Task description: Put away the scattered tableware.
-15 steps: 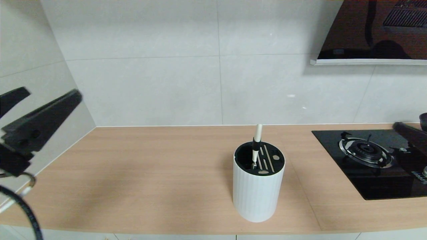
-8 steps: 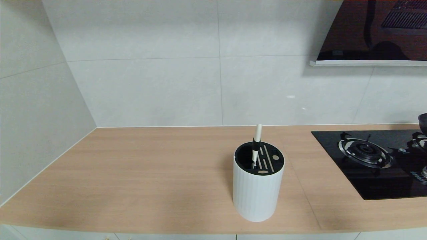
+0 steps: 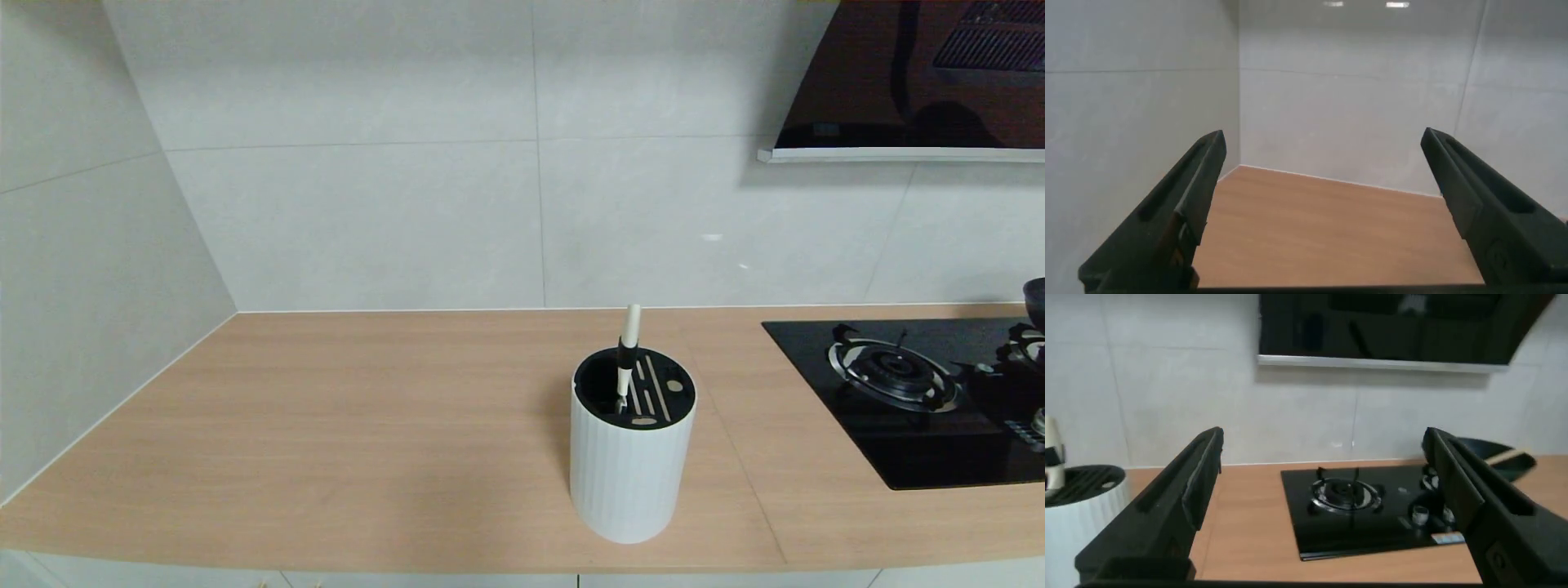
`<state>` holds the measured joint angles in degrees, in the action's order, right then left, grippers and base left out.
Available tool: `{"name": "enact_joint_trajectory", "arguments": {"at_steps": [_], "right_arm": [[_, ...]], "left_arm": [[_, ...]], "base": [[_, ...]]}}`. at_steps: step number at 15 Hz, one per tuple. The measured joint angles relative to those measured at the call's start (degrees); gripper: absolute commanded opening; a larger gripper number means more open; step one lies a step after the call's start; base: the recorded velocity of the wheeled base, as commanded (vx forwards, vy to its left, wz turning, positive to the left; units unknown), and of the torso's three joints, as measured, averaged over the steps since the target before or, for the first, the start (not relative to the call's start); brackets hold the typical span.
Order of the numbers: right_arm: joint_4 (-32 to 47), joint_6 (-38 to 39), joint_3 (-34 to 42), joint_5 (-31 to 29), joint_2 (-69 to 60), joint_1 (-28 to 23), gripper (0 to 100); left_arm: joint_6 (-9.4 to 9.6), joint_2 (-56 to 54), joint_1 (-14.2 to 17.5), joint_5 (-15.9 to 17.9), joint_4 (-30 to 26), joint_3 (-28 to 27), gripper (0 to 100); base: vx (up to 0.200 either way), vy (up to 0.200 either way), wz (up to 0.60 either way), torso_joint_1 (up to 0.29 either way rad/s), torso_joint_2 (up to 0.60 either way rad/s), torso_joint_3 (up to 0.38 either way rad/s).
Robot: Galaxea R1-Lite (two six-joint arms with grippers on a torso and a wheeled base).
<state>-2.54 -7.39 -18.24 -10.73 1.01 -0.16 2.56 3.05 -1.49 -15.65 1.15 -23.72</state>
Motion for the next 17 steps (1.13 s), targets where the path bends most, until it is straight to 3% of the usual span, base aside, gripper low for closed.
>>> {"name": "enact_joint_trajectory", "arguments": {"at_steps": [3, 5, 6, 8, 11, 13, 14, 15, 17], "right_arm": [[-2.6, 0.4, 9.4, 0.7, -0.7, -0.1, 100], [-5.1, 3.6, 15.8, 4.8, -0.9, -0.1, 100], [-4.1, 5.5, 17.1, 6.4, -1.0, -0.1, 100], [0.5, 6.6, 17.9, 7.3, -1.0, 0.0, 100], [2.3, 6.6, 18.1, 7.6, -1.0, -0.1, 100], [2.4, 6.6, 18.1, 8.6, -1.0, -0.1, 100], [2.4, 6.8, 18.1, 8.9, -1.0, -0.1, 100], [2.4, 7.0, 18.1, 9.1, -1.0, -0.1, 100], [2.4, 7.1, 18.2, 9.5, -1.0, -0.1, 100]], "left_arm": [[0.2, -2.4, 1.3, 2.2, 2.0, 9.7, 100], [-0.24, -2.9, 1.5, 6.7, 6.4, 18.6, 100], [-1.12, -3.0, 1.6, 8.9, 6.0, 21.3, 100], [-1.11, -3.1, 1.6, 10.9, 0.5, 23.1, 100], [-0.1, -3.2, 1.6, 17.1, -2.0, 23.5, 100], [1.62, -3.2, 1.6, 18.5, -2.0, 23.5, 100], [1.57, -3.2, 1.5, 18.6, -2.0, 23.5, 100], [1.11, -3.2, 1.5, 18.6, -2.0, 23.5, 100], [-1.69, -3.2, 1.5, 18.4, -1.9, 23.6, 100]], "base": [[0.0, 0.0, 0.0, 0.0, 0.0, 0.0], [0.0, 0.0, 0.0, 0.0, 0.0, 0.0], [0.0, 0.0, 0.0, 0.0, 0.0, 0.0], [0.0, 0.0, 0.0, 0.0, 0.0, 0.0], [0.0, 0.0, 0.0, 0.0, 0.0, 0.0], [0.0, 0.0, 0.0, 0.0, 0.0, 0.0], [0.0, 0.0, 0.0, 0.0, 0.0, 0.0], [0.0, 0.0, 0.0, 0.0, 0.0, 0.0], [0.0, 0.0, 0.0, 0.0, 0.0, 0.0]]}}
